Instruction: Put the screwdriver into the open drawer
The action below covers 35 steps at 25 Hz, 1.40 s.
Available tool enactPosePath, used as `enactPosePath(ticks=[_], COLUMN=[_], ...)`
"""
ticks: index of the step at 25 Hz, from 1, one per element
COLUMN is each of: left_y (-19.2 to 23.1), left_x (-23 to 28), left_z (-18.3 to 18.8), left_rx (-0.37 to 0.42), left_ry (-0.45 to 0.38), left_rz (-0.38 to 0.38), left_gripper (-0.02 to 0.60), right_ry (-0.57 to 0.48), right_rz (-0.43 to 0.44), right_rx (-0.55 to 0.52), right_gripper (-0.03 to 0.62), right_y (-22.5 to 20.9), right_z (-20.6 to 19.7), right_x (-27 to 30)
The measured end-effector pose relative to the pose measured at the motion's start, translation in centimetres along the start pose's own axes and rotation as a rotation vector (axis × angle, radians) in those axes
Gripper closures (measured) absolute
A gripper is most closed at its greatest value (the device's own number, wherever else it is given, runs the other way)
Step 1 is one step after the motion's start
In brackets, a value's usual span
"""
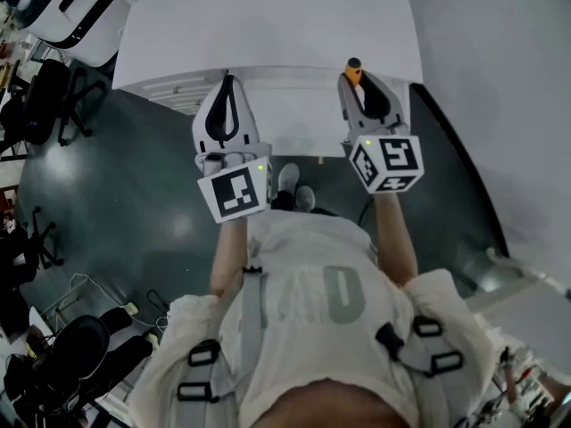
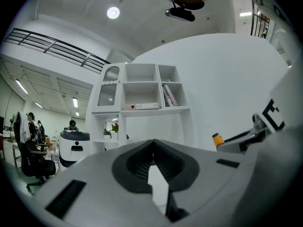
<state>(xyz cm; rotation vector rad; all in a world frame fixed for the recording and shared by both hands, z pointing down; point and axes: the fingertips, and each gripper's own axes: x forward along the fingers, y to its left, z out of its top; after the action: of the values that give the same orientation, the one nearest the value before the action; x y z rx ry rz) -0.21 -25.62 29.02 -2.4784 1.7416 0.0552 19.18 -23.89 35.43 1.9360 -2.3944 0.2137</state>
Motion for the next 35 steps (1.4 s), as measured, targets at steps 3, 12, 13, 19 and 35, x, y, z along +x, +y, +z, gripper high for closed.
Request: enactPosePath(ticks=[3,12,13,19,35], left_y=[-0.5,1.2,2.2,3.9,10.1], left_x=[-1.3,-0.7,0.4,1.6,2.5], left_z=[-0.3,-2.7,-3.2,-4.4,-7.5], left_rx=[0.000,0.003,0.001,0.006,0.018], left_ry=[0.012,0.050,0.059,0.091,0.152], left_rz=[0.002,0.021,0.025,0.062,0.155], left_gripper=[0.575,0.575,0.575,0.575,0.575], right_ry=[0.047,0.292,0.332,0.523,0.967], right_rz=[0.014,0.136,0.161,0.298,0.462], right_rx=[-0.034,-0.245,-0.275,-0.367,-0.522], right_gripper=[0.493,0.491,0.493,0.493,0.493], right_y=[0.1,0.7,1.0,1.6,2.0], right_z=[-1.1,-6.7,-7.6,-13.4,-30.6], right_x=[-0.3,4.8,6.5,9.7,11.8])
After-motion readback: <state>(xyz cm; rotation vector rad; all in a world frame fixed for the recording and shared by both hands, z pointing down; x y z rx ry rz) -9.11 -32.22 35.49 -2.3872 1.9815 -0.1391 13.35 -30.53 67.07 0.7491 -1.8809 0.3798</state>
